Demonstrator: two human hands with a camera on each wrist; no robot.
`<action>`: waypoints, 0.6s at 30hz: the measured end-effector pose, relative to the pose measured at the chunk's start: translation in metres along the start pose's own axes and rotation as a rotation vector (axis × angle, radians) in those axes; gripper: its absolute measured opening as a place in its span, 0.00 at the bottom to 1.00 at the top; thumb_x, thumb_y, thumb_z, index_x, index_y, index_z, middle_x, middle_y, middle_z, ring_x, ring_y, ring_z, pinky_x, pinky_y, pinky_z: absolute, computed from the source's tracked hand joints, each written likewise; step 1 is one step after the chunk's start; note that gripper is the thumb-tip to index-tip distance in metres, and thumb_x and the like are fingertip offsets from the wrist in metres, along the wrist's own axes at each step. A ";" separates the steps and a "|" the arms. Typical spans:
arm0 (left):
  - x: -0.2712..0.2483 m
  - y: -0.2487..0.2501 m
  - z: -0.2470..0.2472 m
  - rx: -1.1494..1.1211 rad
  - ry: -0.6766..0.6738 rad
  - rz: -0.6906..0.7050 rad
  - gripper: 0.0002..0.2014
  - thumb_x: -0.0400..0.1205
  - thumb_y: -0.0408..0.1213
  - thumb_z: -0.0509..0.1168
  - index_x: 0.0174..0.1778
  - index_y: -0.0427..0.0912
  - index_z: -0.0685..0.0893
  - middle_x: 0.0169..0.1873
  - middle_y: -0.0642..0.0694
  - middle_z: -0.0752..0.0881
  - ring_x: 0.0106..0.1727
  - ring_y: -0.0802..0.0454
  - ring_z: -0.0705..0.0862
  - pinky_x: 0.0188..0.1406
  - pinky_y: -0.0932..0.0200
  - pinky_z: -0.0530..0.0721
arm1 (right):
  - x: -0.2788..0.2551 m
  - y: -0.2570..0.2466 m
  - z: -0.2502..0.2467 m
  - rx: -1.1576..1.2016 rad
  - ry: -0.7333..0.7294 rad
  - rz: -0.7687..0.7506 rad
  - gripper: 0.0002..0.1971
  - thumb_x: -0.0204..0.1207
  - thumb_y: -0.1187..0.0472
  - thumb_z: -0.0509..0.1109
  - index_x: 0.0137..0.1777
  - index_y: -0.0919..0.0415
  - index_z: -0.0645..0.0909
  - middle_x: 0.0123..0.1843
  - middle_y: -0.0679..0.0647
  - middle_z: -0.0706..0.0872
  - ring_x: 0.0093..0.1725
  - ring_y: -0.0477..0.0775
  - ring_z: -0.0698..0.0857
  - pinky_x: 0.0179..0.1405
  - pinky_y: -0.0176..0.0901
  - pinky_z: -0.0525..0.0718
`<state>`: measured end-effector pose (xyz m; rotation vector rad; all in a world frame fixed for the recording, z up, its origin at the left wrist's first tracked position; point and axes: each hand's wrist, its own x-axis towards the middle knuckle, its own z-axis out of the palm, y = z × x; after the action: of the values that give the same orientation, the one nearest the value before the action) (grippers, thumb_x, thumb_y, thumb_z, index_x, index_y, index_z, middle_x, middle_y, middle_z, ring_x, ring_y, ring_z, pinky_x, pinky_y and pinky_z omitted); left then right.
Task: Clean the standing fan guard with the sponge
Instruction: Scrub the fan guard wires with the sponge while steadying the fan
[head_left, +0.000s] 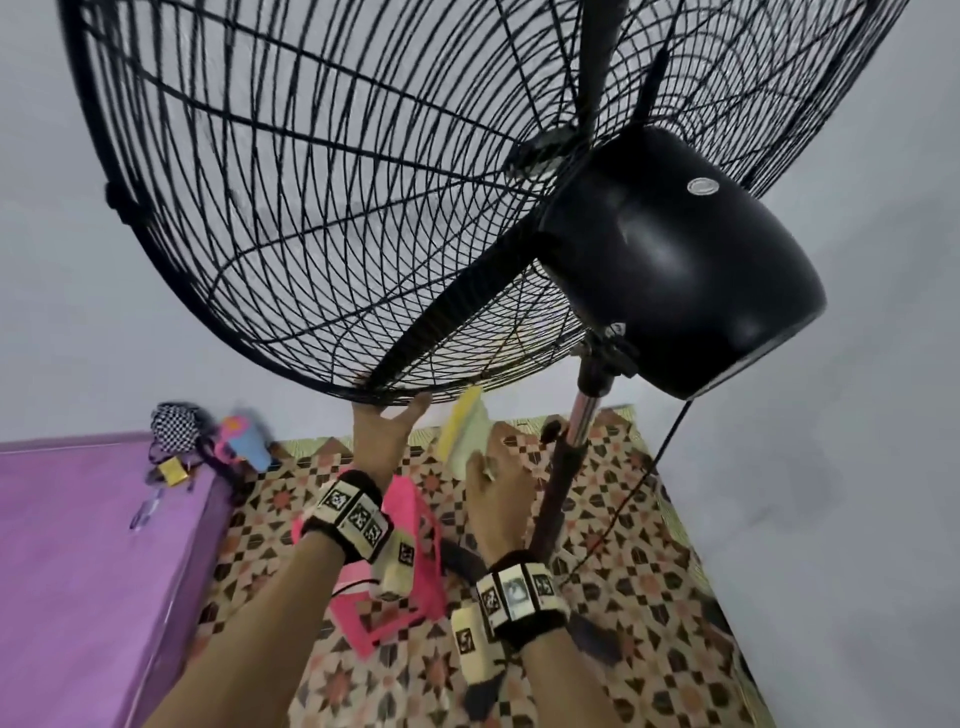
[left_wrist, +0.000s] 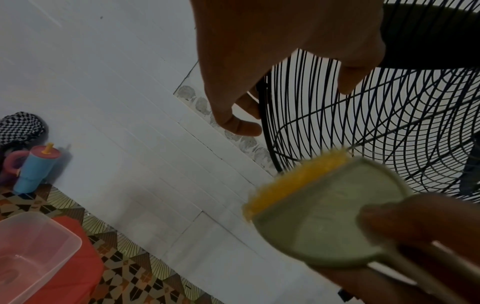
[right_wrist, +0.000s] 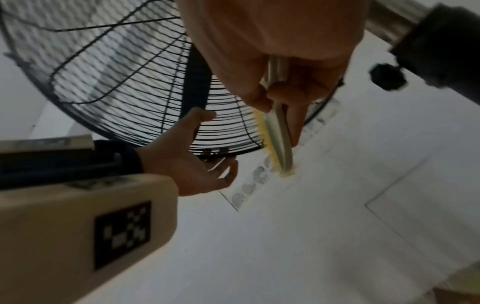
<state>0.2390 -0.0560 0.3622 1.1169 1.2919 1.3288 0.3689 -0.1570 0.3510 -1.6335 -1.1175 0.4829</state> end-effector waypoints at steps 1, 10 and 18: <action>0.000 -0.001 0.000 0.008 -0.004 -0.001 0.50 0.63 0.63 0.86 0.80 0.54 0.75 0.73 0.53 0.84 0.74 0.51 0.83 0.74 0.28 0.81 | -0.003 0.002 -0.001 0.000 0.002 0.016 0.12 0.88 0.65 0.69 0.68 0.65 0.85 0.56 0.59 0.93 0.43 0.37 0.85 0.33 0.13 0.77; -0.003 0.001 -0.002 0.026 -0.006 0.027 0.49 0.64 0.65 0.83 0.79 0.50 0.74 0.73 0.52 0.83 0.72 0.51 0.83 0.73 0.26 0.81 | 0.003 -0.002 0.007 0.030 0.057 -0.056 0.11 0.87 0.63 0.70 0.65 0.67 0.86 0.47 0.52 0.92 0.38 0.41 0.90 0.32 0.16 0.80; -0.004 0.000 -0.002 0.043 -0.023 0.037 0.46 0.68 0.59 0.81 0.81 0.49 0.71 0.73 0.51 0.81 0.71 0.55 0.82 0.78 0.37 0.79 | 0.010 0.004 0.000 0.103 0.263 -0.073 0.09 0.87 0.63 0.70 0.62 0.65 0.86 0.48 0.50 0.92 0.41 0.38 0.90 0.35 0.21 0.84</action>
<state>0.2379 -0.0607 0.3625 1.1879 1.2936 1.3173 0.3754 -0.1482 0.3497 -1.5111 -0.9366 0.2649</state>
